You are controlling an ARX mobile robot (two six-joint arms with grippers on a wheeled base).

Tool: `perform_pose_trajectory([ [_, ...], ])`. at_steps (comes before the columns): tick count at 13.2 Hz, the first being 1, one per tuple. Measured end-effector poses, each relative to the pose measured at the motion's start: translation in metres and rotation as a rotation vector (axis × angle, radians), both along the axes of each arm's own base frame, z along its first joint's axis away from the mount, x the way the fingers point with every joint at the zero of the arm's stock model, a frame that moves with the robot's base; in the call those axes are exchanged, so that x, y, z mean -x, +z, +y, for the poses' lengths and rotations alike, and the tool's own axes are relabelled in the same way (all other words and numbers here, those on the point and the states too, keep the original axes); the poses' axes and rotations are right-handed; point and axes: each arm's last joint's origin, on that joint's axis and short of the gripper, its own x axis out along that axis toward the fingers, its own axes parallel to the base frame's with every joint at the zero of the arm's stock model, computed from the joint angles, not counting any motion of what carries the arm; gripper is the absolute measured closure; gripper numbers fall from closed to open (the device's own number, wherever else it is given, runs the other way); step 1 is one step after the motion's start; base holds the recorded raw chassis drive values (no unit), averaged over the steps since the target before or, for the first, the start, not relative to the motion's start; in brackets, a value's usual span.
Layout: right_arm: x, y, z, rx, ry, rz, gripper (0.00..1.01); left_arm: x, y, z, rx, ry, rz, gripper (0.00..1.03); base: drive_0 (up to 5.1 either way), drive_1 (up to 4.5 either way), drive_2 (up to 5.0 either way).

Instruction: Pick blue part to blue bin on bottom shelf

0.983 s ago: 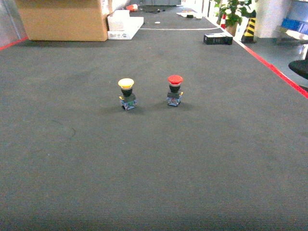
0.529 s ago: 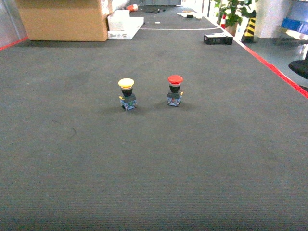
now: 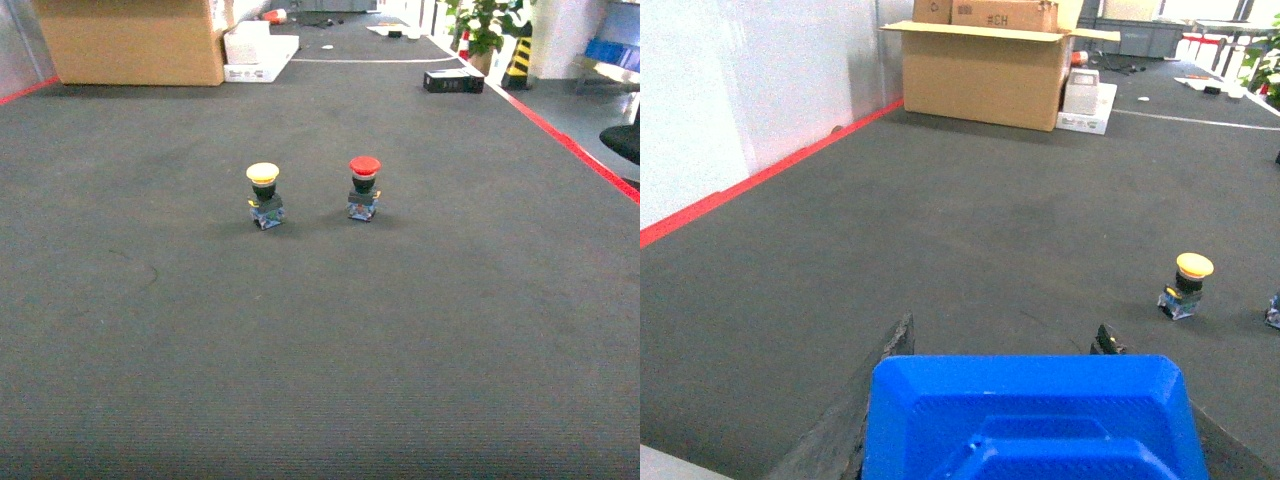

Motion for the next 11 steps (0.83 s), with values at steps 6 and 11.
perform_pose_trajectory([
  [6, 0.0, 0.0, 0.0, 0.0, 0.0, 0.0, 0.03, -0.0001, 0.0, 0.0003, 0.0, 0.001, 0.0, 0.6, 0.0, 0.0, 0.0],
  [11, 0.0, 0.0, 0.0, 0.0, 0.0, 0.0, 0.03, -0.0001, 0.0, 0.0003, 0.0, 0.001, 0.0, 0.6, 0.0, 0.0, 0.0],
])
